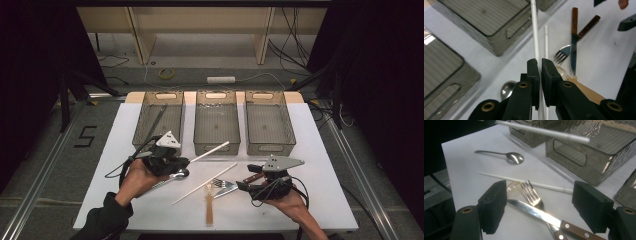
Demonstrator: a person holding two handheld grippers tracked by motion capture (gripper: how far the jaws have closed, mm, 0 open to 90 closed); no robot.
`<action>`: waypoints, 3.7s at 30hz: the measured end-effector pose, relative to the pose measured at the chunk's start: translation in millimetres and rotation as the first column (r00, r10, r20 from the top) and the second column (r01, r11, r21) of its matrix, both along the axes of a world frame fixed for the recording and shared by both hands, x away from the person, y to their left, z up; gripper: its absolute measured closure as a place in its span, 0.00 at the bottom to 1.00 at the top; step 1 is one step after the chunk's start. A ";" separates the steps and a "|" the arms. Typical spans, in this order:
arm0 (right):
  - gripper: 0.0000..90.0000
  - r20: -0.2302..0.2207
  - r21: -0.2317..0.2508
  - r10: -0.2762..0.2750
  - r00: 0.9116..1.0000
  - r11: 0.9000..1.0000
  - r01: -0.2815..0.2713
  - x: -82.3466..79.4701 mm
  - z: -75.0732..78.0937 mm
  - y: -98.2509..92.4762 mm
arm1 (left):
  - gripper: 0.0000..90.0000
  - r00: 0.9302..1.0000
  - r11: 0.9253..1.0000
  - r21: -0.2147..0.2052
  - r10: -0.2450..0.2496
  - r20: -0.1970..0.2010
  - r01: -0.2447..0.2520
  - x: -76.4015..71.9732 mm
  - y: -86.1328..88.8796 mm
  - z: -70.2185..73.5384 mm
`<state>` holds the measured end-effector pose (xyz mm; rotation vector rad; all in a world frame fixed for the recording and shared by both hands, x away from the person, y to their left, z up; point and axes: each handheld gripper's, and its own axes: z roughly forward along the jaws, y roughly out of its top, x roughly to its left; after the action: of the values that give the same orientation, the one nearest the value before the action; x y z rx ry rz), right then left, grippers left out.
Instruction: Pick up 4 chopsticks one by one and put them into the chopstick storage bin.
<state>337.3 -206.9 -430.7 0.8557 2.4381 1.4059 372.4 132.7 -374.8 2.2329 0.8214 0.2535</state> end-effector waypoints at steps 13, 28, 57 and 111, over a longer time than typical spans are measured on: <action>0.32 -0.007 0.002 -0.003 1.000 1.000 0.003 1.3 -1.1 0.4 | 0.95 0.983 0.985 -0.021 0.174 0.049 -0.173 38.7 46.5 11.1; 0.32 -0.006 0.002 -0.004 1.000 1.000 0.004 1.8 -0.7 0.1 | 0.95 0.943 0.943 -0.050 0.331 0.044 -0.329 89.8 73.3 6.0; 0.33 -0.009 0.002 -0.002 1.000 1.000 0.002 2.0 -0.9 0.2 | 0.94 0.885 0.884 -0.029 0.466 -0.008 -0.466 135.9 87.7 -26.4; 0.32 0.000 0.003 -0.005 1.000 1.000 0.005 -0.4 0.8 -0.6 | 0.34 0.983 0.985 0.018 0.170 -0.075 -0.169 47.5 16.2 -7.5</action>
<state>336.9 -207.5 -429.9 0.8618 2.4331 1.4089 420.0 148.9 -382.3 2.1970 1.0555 0.2555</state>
